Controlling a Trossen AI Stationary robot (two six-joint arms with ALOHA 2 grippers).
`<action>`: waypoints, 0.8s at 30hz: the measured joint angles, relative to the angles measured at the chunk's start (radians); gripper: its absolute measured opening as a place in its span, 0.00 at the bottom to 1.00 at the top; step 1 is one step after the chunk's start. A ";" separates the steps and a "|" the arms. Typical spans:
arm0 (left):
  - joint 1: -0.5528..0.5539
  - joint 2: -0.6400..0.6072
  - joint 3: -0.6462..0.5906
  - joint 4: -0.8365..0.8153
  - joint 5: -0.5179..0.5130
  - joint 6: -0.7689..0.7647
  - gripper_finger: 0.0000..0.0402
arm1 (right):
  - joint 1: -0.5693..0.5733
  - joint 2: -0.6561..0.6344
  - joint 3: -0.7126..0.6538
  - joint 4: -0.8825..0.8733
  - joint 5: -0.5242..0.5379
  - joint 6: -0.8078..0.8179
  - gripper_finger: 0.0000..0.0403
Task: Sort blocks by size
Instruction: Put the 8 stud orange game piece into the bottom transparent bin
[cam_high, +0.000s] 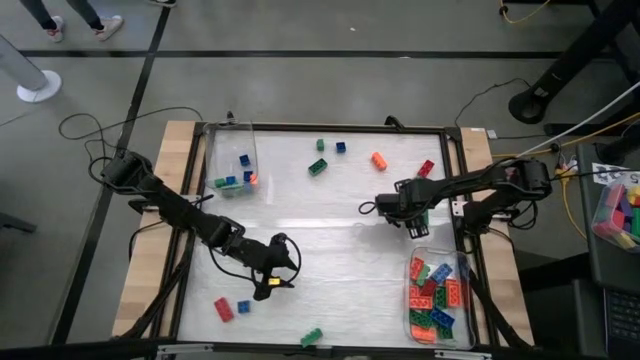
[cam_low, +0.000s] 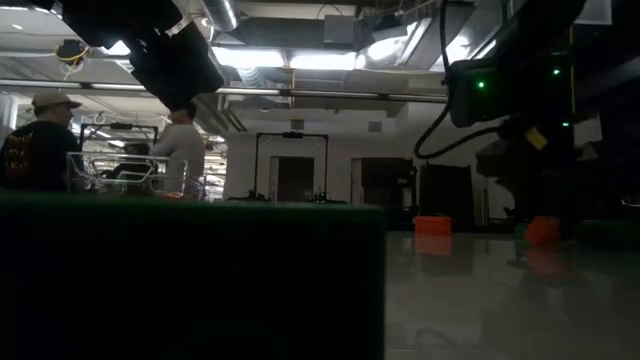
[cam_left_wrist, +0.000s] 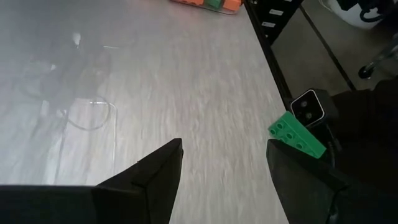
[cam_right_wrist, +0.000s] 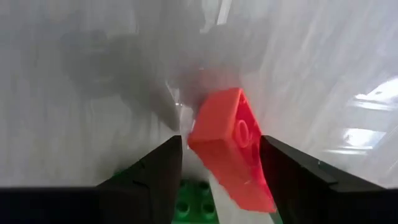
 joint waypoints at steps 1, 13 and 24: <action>0.000 0.000 0.000 0.000 -0.002 0.007 0.55 | 0.000 0.000 -0.003 0.012 0.001 0.000 0.52; 0.000 0.000 0.000 0.001 -0.050 0.031 0.55 | 0.000 0.000 -0.013 0.120 0.035 0.027 0.22; 0.000 0.000 0.000 0.001 -0.394 0.070 0.55 | 0.003 0.001 0.180 0.412 -0.128 0.084 0.28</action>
